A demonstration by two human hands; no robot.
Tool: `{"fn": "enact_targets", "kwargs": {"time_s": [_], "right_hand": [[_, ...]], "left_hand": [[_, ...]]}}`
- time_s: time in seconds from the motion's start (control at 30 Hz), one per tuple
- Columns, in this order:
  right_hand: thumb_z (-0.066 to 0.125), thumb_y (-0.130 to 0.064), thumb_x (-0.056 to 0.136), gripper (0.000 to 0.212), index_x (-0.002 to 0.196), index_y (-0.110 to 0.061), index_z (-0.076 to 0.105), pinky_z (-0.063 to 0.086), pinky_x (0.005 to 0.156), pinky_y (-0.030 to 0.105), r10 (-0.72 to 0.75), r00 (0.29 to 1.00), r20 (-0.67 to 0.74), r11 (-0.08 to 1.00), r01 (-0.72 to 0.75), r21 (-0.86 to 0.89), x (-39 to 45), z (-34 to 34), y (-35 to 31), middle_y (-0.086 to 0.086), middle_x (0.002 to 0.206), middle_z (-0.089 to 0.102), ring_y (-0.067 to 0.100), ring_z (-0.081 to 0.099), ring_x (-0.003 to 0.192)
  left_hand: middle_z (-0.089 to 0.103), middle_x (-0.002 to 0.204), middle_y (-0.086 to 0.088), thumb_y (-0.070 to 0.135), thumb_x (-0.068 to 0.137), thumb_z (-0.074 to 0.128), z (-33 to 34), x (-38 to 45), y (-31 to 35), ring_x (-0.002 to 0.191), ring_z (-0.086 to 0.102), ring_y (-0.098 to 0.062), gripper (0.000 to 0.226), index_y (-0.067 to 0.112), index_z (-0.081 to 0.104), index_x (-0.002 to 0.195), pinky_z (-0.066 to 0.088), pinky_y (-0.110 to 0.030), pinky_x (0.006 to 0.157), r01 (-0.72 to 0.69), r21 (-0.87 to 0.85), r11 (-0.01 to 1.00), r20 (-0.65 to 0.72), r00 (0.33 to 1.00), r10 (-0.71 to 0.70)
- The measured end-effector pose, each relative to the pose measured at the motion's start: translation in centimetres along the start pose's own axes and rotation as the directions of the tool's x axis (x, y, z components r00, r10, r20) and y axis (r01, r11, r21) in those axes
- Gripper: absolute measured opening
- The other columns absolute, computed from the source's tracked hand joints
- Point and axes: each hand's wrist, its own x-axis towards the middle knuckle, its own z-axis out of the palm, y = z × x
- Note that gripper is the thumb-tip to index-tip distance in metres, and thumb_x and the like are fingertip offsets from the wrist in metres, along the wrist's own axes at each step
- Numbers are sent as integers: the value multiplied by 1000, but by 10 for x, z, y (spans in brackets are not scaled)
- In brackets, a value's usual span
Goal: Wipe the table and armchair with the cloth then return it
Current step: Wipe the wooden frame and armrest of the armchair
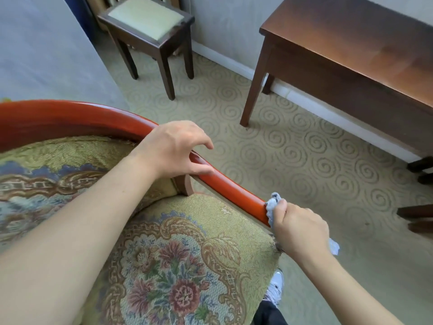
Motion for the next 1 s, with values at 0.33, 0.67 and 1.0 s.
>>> {"fn": "enact_targets", "kwargs": {"time_s": [0.33,0.67,1.0], "right_hand": [[26,-27,97,21,79,-20,34,29,60,37,-425,892,-151,865,450,222,70,-16,-178,11,94,70,39,65,86],[27,-37,103,49,94,-14,69,30,65,36,-454,834,-315,750,548,370,85,-28,-232,14,85,71,39,65,81],[17,-45,99,72,48,-14,57,37,56,31,-410,911,40,900,397,182,57,0,-75,-3,32,52,19,50,45]], "left_hand": [[74,114,-6,79,65,59,-59,-61,-71,111,65,-32,78,21,71,116,49,-47,89,310,372,875,-187,948,-256],[76,94,-4,75,65,64,-52,-54,-72,85,70,-32,66,21,74,102,47,-40,75,324,404,855,-226,941,-250],[76,104,-11,66,67,78,-54,-54,-63,94,69,-36,65,16,73,109,48,-45,83,355,401,844,-235,931,-280]]}}
